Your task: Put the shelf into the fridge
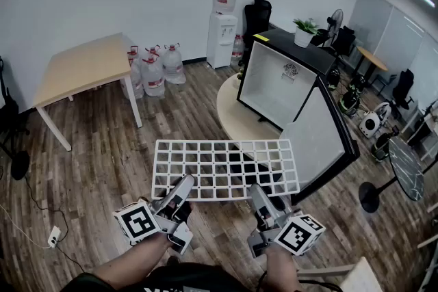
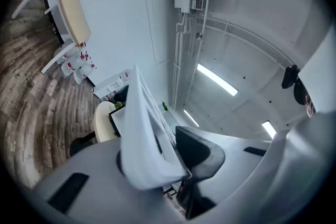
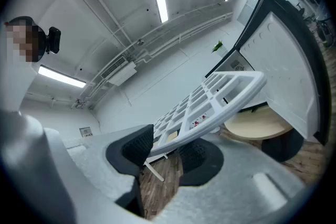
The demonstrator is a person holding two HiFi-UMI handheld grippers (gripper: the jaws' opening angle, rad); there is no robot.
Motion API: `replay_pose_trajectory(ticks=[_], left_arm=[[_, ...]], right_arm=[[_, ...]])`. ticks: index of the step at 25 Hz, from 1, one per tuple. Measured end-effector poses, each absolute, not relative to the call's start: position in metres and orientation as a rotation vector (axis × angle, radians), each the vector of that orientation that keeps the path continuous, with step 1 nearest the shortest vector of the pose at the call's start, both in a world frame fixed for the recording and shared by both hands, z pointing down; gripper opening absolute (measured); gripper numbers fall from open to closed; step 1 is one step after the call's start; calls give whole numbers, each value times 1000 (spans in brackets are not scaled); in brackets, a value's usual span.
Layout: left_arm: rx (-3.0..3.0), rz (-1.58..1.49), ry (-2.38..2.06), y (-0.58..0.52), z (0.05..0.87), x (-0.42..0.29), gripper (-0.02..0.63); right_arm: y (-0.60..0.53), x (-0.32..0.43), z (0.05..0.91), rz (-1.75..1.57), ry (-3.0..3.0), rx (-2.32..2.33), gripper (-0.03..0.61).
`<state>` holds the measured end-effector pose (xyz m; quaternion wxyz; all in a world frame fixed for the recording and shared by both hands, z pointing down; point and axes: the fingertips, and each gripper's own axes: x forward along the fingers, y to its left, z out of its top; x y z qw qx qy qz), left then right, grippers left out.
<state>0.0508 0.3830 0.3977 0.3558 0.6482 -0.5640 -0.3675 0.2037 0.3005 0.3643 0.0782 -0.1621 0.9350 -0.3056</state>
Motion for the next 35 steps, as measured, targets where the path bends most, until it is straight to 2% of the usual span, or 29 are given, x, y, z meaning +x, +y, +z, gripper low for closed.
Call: replay_pose_trajectory(ticks=[17, 35], left_arm=[[1849, -962, -1417, 372, 373, 40, 81], [1773, -857, -1370, 382, 414, -21, 83]], right_arm=[[300, 192, 365, -931, 2771, -523, 143], [319, 143, 380, -908, 2737, -669, 143]])
